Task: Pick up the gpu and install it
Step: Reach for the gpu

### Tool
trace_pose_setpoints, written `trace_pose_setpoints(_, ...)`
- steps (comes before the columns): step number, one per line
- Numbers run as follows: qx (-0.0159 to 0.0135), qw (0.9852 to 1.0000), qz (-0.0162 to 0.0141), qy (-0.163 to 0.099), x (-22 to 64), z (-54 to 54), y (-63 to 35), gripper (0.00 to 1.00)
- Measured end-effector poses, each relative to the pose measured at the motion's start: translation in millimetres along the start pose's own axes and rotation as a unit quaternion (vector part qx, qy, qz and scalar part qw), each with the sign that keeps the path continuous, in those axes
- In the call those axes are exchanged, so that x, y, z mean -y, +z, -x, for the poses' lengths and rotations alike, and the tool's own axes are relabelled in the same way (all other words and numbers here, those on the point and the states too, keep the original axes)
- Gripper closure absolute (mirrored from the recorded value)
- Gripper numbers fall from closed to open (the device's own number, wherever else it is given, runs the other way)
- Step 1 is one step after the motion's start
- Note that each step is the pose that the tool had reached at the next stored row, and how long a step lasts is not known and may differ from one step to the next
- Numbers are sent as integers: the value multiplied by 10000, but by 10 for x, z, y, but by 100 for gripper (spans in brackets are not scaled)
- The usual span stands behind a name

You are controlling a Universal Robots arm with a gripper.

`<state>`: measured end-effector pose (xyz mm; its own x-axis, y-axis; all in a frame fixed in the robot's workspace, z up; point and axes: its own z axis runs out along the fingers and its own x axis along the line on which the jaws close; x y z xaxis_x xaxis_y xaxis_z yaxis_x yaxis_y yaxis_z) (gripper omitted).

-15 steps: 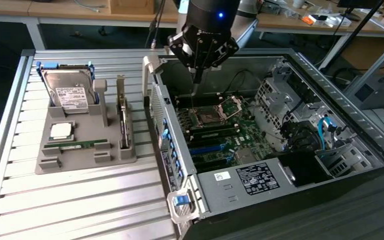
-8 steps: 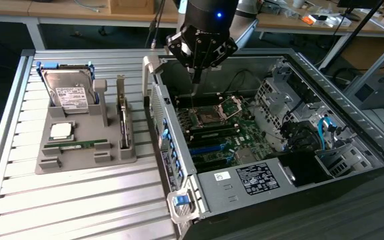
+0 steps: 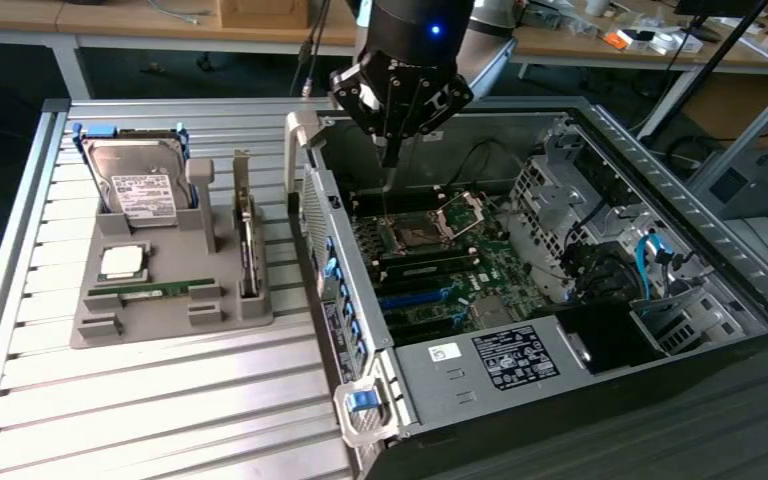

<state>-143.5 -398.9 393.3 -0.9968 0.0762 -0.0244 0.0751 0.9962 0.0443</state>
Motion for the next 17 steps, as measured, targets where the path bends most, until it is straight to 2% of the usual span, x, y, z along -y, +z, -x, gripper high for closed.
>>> trace_pose_setpoints(17, 0, 10000, 0, 0, 4, -49, -1, 89)
